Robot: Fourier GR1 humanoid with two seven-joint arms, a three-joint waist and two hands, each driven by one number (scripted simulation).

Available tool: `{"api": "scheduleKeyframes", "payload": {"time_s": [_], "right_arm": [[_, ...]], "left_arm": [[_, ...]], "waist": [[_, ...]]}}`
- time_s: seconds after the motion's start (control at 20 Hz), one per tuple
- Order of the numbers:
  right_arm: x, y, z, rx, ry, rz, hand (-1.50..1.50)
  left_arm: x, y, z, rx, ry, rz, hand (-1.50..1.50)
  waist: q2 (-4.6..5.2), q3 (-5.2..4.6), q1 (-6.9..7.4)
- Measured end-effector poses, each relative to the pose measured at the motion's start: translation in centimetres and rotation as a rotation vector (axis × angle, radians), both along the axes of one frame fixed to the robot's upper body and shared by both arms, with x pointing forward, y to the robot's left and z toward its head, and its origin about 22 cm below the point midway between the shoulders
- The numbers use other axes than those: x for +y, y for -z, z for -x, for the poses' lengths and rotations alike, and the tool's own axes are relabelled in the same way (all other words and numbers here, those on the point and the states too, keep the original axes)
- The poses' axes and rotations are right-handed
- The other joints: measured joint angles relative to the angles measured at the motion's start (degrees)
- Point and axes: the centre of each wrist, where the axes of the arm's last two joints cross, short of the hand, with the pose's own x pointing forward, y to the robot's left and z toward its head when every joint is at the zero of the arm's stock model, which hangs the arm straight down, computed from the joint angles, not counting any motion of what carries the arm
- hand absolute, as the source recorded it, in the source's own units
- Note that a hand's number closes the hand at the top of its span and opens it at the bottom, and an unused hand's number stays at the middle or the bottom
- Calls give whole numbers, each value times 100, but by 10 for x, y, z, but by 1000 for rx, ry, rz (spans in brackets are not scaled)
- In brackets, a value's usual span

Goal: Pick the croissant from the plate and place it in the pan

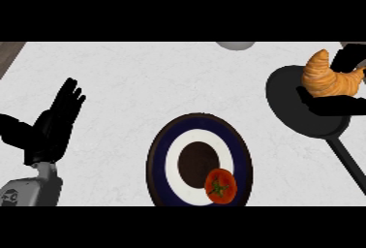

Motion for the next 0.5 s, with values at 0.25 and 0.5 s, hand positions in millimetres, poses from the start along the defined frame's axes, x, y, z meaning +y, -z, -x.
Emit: {"api": "scheduleKeyframes", "payload": {"time_s": [0.25,0.5], "right_arm": [[-46,25,-32,7,-3,-26,150],[-70,61,-58,33,-60,-49,150]], "left_arm": [[-6,-3,-9,-3,10,-2,0],[-1,-8,-15,-12,13,-2,0]], "waist": [[9,0,20],[22,1,67]]}}
